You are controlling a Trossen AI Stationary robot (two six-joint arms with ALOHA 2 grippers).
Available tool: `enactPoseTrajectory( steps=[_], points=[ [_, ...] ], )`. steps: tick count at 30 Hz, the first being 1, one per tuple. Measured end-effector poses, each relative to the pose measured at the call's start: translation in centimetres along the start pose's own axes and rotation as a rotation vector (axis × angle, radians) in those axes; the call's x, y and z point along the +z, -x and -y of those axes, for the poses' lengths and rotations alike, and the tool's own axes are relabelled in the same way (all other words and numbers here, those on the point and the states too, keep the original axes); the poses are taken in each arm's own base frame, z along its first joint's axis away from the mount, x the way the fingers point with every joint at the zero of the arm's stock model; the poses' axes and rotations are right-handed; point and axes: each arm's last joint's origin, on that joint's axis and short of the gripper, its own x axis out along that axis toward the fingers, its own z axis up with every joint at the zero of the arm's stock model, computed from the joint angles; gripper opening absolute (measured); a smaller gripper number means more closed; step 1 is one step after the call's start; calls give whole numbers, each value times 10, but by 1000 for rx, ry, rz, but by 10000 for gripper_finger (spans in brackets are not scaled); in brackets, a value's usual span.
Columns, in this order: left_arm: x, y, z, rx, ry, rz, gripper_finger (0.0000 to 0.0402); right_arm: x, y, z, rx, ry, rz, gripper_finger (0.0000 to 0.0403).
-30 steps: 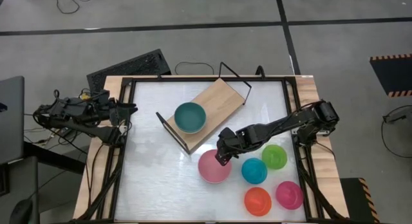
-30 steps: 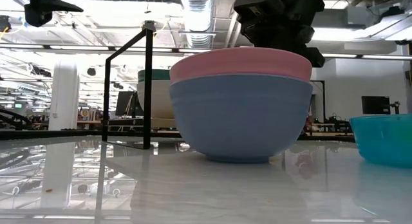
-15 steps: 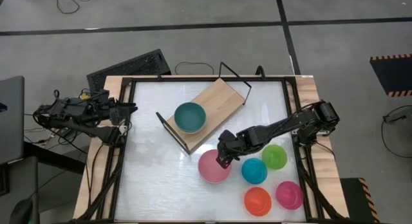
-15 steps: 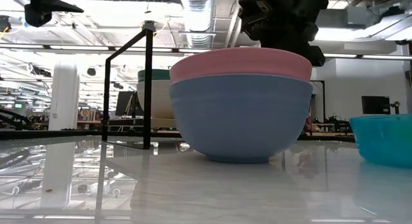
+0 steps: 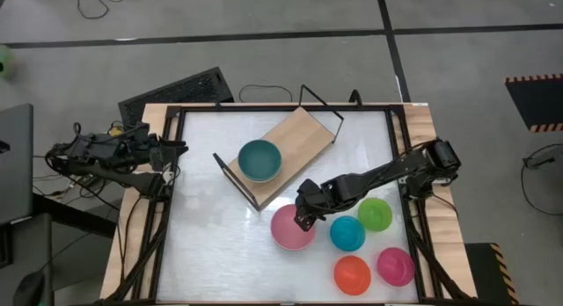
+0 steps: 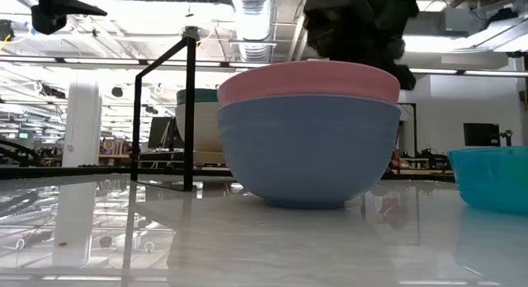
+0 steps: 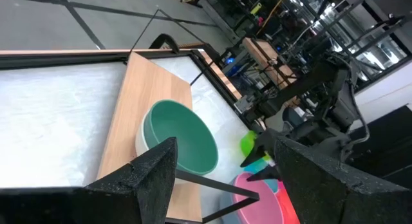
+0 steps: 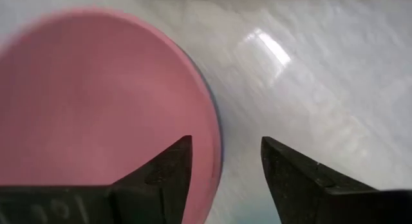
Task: Place and stack bowls onto a shelf
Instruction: Stack the pink bowl on top of the dark green bowl on the shelf
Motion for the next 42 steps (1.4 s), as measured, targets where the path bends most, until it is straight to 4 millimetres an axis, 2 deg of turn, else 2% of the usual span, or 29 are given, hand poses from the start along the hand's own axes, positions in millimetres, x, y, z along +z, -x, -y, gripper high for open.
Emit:
enactPoseTrajectory(
  steps=[4, 7, 17, 21, 32, 37, 42],
  points=[
    [0, 0, 0, -3, 1, -4, 245, -1, -9, -4, 19, -7, -38, 206],
    [0, 0, 0, -4, 2, -4, 245, -2, -11, -4, 16, -19, -50, 184],
    [0, 0, 0, -4, 9, -4, 245, -2, -12, -3, 6, -42, -56, 36],
    [0, 0, 0, -4, 9, -4, 245, -1, -9, -4, -5, -48, -62, 35],
    [0, 0, 0, -3, 8, -4, 245, 24, 27, -13, -52, -36, 12, 51],
    [0, 0, 0, -4, 8, -5, 245, 24, 25, -11, -47, -64, -43, 51],
    [0, 0, 0, -3, -2, -5, 245, 19, 8, -16, -60, -59, -84, 54]
  ],
)
